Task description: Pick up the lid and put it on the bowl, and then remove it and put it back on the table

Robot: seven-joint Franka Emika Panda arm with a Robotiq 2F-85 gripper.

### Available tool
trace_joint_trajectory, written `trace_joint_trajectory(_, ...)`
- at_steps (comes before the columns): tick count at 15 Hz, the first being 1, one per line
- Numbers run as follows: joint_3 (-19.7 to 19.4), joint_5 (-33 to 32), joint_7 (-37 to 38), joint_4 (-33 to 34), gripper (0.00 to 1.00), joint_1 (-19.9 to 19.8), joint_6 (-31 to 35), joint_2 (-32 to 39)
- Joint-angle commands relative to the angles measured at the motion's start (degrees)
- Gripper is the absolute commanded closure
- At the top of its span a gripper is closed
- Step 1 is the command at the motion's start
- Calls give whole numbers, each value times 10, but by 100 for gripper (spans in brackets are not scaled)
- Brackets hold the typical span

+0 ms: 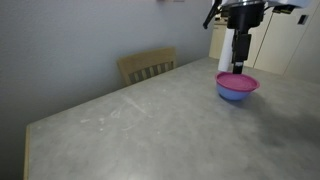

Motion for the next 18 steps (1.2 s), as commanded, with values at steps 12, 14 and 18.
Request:
trace_joint_trajectory(12, -6, -67, 172, -1, 0, 7, -10, -3)
trace_joint_trajectory(14, -18, -84, 184, 62, 0, -5, -5, 71)
trace_joint_trajectory(18, -38, -88, 196, 127, 0, -9, -15, 143)
